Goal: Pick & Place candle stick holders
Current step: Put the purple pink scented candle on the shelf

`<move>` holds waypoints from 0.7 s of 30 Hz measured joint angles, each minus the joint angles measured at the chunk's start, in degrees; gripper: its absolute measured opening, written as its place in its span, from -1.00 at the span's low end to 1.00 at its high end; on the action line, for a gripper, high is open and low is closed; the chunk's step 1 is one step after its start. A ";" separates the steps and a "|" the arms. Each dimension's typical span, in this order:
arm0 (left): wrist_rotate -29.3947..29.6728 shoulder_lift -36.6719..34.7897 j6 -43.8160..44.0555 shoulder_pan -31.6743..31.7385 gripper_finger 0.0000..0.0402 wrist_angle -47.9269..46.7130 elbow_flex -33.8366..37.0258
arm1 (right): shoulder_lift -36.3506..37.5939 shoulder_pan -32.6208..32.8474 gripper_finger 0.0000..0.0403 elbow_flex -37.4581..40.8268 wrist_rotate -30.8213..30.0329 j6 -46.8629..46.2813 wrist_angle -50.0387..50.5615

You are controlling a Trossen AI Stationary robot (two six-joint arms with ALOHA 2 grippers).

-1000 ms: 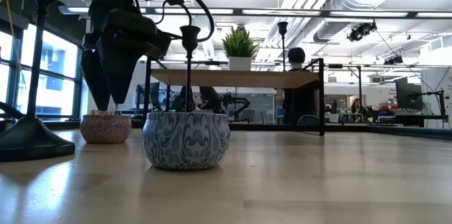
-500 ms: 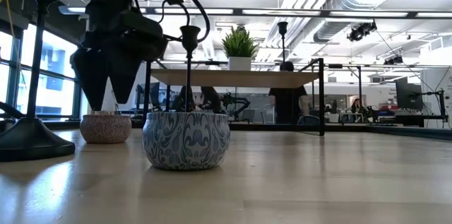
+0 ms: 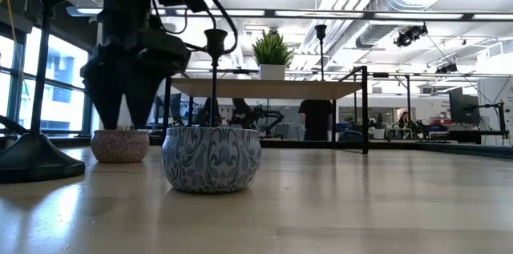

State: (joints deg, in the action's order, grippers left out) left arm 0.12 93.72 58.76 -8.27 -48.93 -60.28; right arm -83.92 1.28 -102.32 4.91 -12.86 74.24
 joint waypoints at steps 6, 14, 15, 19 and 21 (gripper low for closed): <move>-0.74 1.42 -0.22 0.00 0.93 0.69 -0.05 | 0.00 0.00 0.19 0.00 0.01 -0.15 -0.58; -0.81 2.08 -1.91 0.00 0.93 1.75 -0.07 | 0.00 0.00 0.19 0.00 0.02 -0.39 -1.01; -0.74 2.09 -1.92 0.00 0.93 1.41 -0.06 | 0.00 0.02 0.19 0.00 0.02 -0.39 -1.22; -0.68 2.09 -1.92 0.00 0.93 1.12 -0.01 | 0.00 0.02 0.19 0.00 0.03 -0.37 -1.49; -0.64 2.09 -1.90 0.00 0.93 1.07 -0.01 | 0.00 0.01 0.19 0.00 0.04 -0.31 -1.53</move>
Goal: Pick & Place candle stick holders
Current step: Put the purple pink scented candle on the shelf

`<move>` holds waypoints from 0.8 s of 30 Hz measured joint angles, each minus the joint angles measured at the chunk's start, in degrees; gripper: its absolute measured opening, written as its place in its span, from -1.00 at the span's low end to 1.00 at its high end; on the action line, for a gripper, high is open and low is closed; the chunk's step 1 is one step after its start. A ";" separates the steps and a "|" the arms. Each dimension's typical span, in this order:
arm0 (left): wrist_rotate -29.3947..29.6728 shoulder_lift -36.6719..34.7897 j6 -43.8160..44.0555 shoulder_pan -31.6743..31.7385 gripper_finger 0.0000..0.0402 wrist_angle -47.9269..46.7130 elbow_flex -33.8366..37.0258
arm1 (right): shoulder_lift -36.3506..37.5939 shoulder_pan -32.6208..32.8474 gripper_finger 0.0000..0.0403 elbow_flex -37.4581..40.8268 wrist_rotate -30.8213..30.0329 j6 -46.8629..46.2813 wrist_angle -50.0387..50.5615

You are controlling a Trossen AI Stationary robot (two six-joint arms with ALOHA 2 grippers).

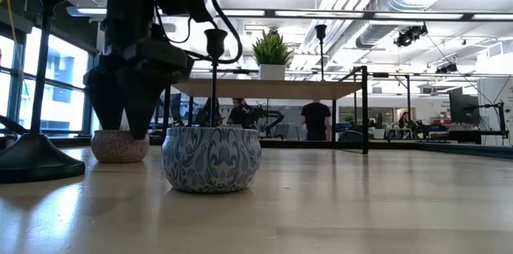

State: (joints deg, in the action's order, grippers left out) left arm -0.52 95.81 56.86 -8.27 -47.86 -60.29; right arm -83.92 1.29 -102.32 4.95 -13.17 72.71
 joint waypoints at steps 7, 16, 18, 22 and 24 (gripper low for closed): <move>0.52 0.00 0.00 0.00 0.93 -0.11 0.00 | 0.00 0.01 0.19 0.00 0.00 0.11 -0.13; 1.17 0.00 0.00 0.00 0.93 -0.21 0.00 | 0.00 0.01 0.19 0.00 -0.02 0.33 -0.15; 1.51 0.00 0.00 0.00 0.93 -0.21 0.00 | 0.00 -0.01 0.19 0.00 -0.02 0.31 -0.15; 1.56 0.00 0.00 0.00 0.93 -0.21 0.00 | 0.00 0.00 0.19 0.00 -0.02 0.27 -0.15; 1.56 0.00 0.00 0.00 0.93 -0.21 0.00 | 0.00 0.01 0.19 0.00 -0.02 0.26 -0.15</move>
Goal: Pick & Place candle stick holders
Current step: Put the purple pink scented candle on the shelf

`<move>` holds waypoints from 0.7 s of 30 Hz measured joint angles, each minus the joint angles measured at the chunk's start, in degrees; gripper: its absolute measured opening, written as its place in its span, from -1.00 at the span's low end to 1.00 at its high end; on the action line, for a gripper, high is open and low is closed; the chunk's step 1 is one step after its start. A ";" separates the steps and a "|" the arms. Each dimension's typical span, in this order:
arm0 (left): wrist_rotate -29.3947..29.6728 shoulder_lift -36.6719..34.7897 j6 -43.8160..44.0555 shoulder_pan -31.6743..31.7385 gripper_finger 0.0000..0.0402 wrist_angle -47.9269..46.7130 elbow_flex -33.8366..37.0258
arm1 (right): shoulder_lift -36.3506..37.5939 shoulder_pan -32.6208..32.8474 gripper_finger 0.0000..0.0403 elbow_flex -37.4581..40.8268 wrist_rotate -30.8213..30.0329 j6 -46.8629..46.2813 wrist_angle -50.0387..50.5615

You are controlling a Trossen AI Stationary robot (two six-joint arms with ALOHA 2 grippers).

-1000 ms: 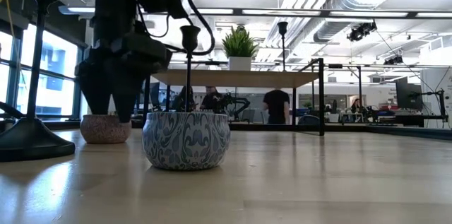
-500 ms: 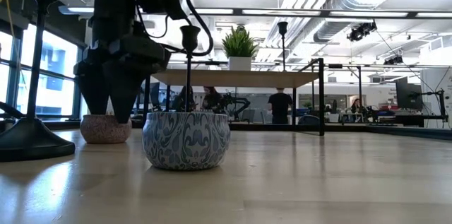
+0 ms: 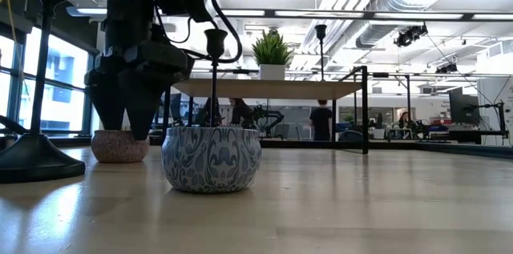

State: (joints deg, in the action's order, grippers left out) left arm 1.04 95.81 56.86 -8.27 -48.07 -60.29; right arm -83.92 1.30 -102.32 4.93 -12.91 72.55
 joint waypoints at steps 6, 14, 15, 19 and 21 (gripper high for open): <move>0.57 0.00 -0.08 0.00 0.93 0.00 0.00 | 0.00 -0.01 0.19 0.00 0.00 -0.04 -0.04; 0.51 0.00 -0.89 -0.02 0.93 0.13 0.00 | 0.00 0.00 0.19 0.00 0.00 0.04 -0.04; 0.00 0.00 -0.83 -0.02 0.93 0.12 0.00 | 0.00 -0.01 0.19 0.00 0.00 0.05 -0.04; -0.56 0.00 -0.12 -0.02 0.93 0.00 0.00 | 0.00 -0.01 0.19 0.00 0.00 0.27 -0.04; -0.57 0.00 -0.02 -0.02 0.93 0.18 0.19 | 0.00 0.01 0.19 0.00 0.00 0.28 -0.04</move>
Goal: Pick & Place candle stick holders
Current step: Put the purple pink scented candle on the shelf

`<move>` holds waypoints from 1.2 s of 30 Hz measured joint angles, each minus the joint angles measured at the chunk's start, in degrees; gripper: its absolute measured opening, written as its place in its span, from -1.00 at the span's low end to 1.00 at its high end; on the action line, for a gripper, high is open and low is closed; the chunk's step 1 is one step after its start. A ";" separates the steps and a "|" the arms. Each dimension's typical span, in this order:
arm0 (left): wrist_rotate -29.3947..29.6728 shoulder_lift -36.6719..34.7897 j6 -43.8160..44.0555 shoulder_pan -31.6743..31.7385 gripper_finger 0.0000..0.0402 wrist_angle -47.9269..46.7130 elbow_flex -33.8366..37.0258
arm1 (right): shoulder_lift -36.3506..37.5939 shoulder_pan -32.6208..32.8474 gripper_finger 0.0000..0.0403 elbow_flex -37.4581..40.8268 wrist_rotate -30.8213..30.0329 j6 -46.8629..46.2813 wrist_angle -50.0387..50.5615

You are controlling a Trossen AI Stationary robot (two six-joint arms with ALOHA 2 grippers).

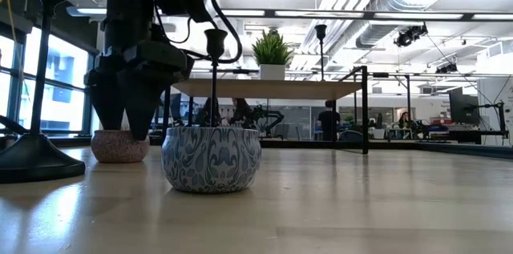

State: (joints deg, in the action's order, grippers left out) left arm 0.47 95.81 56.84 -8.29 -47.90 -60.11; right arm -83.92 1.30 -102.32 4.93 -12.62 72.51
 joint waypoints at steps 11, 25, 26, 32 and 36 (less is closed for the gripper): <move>-2.63 0.00 1.51 0.00 0.93 8.04 5.17 | 0.00 -0.01 0.19 0.00 0.00 0.04 -0.03; -1.86 0.00 1.33 0.00 0.64 7.93 5.17 | 0.00 -0.01 0.19 0.00 -0.02 0.04 -0.46; -1.87 0.00 1.33 0.00 0.57 7.93 5.17 | 0.00 -0.01 0.19 0.00 -0.01 0.04 -0.46; -1.88 -0.04 1.33 0.02 0.44 7.89 5.13 | 0.00 -0.02 0.19 0.00 0.00 0.04 -0.46; -1.91 -0.04 1.52 0.02 0.44 7.89 5.13 | 0.00 -0.01 0.19 0.00 0.00 0.04 -0.46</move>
State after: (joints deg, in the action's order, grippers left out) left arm -1.44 95.77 58.36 -8.27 -40.01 -54.98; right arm -83.92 1.29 -102.32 4.93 -12.58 72.05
